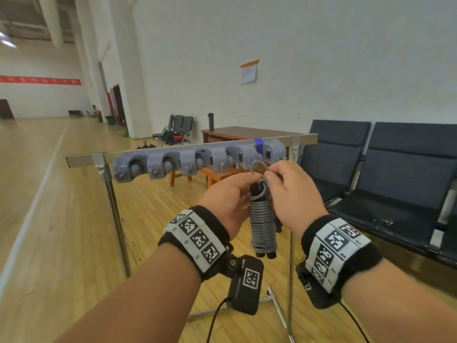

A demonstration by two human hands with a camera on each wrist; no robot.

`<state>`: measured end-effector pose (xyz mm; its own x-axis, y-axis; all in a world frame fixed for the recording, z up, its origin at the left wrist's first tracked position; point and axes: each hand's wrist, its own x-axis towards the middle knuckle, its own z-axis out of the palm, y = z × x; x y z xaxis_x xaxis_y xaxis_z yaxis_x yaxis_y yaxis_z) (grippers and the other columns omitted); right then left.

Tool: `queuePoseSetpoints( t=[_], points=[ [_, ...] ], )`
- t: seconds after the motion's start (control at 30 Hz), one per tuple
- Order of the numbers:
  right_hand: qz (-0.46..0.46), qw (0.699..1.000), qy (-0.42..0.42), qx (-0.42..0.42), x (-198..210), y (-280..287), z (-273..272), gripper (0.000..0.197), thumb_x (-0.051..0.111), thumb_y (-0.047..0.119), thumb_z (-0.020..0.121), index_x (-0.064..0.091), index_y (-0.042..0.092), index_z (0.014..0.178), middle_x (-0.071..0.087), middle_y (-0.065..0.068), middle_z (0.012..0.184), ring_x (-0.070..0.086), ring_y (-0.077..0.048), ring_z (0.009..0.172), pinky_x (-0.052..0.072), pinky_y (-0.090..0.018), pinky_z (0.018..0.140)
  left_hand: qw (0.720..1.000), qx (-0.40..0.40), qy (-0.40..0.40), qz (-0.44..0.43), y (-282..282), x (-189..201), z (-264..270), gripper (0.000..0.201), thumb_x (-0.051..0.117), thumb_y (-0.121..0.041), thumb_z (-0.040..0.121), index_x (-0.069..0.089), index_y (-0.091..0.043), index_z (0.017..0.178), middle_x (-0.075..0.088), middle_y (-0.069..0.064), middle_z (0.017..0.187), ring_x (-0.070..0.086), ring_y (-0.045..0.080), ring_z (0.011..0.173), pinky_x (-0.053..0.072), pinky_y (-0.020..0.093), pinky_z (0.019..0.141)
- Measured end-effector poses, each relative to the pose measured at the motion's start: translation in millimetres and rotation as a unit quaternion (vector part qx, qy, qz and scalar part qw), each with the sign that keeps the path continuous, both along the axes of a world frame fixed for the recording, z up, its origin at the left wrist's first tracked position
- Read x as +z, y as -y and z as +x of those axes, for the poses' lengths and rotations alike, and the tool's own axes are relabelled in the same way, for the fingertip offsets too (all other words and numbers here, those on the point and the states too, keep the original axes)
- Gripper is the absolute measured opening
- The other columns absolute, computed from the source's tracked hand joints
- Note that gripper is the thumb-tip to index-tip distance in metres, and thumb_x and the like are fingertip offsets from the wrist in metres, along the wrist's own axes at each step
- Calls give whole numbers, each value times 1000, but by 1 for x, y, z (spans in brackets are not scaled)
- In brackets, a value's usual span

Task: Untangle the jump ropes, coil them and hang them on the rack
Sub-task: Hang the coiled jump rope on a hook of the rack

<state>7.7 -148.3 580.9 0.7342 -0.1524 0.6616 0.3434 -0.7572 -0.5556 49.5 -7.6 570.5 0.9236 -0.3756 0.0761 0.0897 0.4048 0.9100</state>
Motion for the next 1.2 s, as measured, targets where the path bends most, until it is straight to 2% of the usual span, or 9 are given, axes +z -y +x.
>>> queuePoseSetpoints(
  t=[0.1, 0.23, 0.33, 0.47, 0.6, 0.8, 0.93, 1.03, 1.2],
  points=[
    [0, 1000, 5, 3, 3, 4, 5, 15, 49, 29, 106, 60, 26, 96, 55, 9, 94, 55, -5, 82, 43, -22, 69, 1000, -27, 10, 6, 0, 0, 7, 9, 72, -21, 95, 77, -14, 98, 73, 0, 79, 72, 11, 67, 60, 30, 61],
    [40, 999, 4, -1, 3, 12, 13, 15, 52, 29, 105, 62, 28, 94, 60, 9, 92, 58, -5, 83, 45, -23, 71, 998, -46, 39, 27, -3, 1, 16, 17, 69, -19, 99, 81, -20, 86, 77, 1, 89, 73, 11, 74, 61, 30, 65],
    [92, 996, -5, 3, 1, 15, 21, 15, 54, 29, 104, 63, 30, 93, 65, 9, 90, 63, -7, 82, 50, -28, 72, 998, 11, 55, 25, 1, 3, 24, 8, 69, -16, 99, 75, -11, 104, 80, 5, 92, 77, 15, 76, 60, 26, 63],
    [126, 991, -37, 13, 3, 13, 36, 15, 55, 28, 104, 66, 26, 94, 68, 4, 89, 68, -14, 81, 61, -37, 77, 996, 76, 48, 20, 9, 2, 38, 21, 70, -20, 100, 72, -8, 118, 81, 10, 99, 80, 21, 82, 60, 28, 63],
    [108, 992, -59, -4, 5, 14, 56, 18, 54, 30, 105, 66, 26, 92, 67, 5, 85, 66, -13, 76, 58, -35, 73, 992, 109, 43, 37, 17, -4, 54, 19, 71, -21, 99, 75, -10, 115, 82, 9, 101, 80, 23, 89, 62, 31, 70],
    [55, 994, -93, -27, 3, 13, 83, 23, 52, 32, 105, 65, 25, 88, 66, 3, 83, 66, -17, 77, 58, -40, 77, 988, 136, 17, 68, 19, -10, 80, 11, 73, -21, 98, 76, -14, 106, 82, 7, 93, 81, 22, 83, 64, 31, 66],
    [72, 988, -137, -25, -7, 12, 97, 26, 53, 30, 105, 68, 20, 86, 70, -1, 84, 70, -21, 79, 61, -46, 84, 979, 145, 26, 141, 19, -23, 100, 13, 77, -30, 94, 80, -20, 101, 82, 5, 91, 79, 29, 91, 64, 50, 91],
    [73, 987, -144, -13, -17, 11, 99, 24, 53, 32, 105, 68, 22, 89, 70, 1, 87, 71, -22, 85, 60, -45, 84, 972, 142, 52, 178, 19, -31, 101, 14, 79, -43, 86, 82, -30, 87, 82, 4, 94, 78, 32, 97, 62, 55, 94],
    [83, 986, -144, 3, -29, 20, 76, 21, 53, 30, 104, 70, 20, 100, 71, 0, 93, 70, -23, 87, 60, -50, 86, 953, 173, 89, 231, 5, -45, 85, 20, 70, -45, 95, 72, -27, 102, 80, 1, 96, 77, 27, 94, 64, 47, 87]
  ],
)
